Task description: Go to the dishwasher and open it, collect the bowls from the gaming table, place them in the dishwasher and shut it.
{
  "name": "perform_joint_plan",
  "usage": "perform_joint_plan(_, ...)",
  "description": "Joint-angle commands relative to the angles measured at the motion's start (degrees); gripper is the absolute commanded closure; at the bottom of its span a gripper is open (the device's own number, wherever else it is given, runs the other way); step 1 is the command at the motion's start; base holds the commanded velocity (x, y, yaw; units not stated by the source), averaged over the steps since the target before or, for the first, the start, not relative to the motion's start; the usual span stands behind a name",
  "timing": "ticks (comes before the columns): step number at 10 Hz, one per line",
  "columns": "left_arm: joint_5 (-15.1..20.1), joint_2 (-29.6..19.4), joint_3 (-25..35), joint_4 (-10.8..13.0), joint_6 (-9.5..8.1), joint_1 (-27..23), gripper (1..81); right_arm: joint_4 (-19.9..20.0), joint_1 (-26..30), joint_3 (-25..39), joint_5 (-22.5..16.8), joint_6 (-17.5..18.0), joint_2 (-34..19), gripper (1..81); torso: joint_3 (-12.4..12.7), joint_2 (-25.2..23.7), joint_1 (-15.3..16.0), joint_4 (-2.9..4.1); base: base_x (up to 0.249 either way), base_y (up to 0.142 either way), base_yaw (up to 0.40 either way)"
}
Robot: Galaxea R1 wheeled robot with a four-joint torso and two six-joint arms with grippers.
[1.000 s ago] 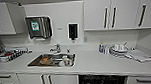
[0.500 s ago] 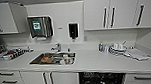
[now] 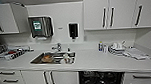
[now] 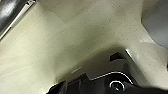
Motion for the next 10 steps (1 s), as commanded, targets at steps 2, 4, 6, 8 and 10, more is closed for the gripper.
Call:
perform_joint_plan(2,2.08,-0.12,0.6,0.58,-0.09,-3.98,1.0,-5.24,3.56,-5.19,-2.84,-0.61,1.11,1.0,-0.02,0.02,0.0,0.0,0.0,0.0,0.0)
perform_joint_plan(4,2.34,-0.21,0.08,0.58,0.0,-3.98,1.0,-10.0,2.06,-8.19,-1.88,-1.06,4.11,1.0,-0.02,0.02,0.0,0.0,0.0,0.0,0.0)
perform_joint_plan(6,2.43,-0.03,-1.24,0.58,0.26,-3.89,1.0,-14.49,0.22,-9.68,0.67,-1.67,6.3,1.0,0.0,0.02,0.0,0.0,0.0,0.0,0.0)
perform_joint_plan(8,2.43,0.06,-3.09,0.58,0.26,-3.8,1.0,-19.76,-2.06,-7.84,6.21,-1.94,7.1,1.0,0.0,0.02,0.0,0.0,0.0,0.0,0.0)
perform_joint_plan(10,2.43,0.23,-4.58,0.58,0.26,-3.71,1.0,-22.57,-3.38,-7.57,8.14,-1.94,8.15,1.0,0.0,0.02,0.0,0.0,0.0,0.0,0.0)
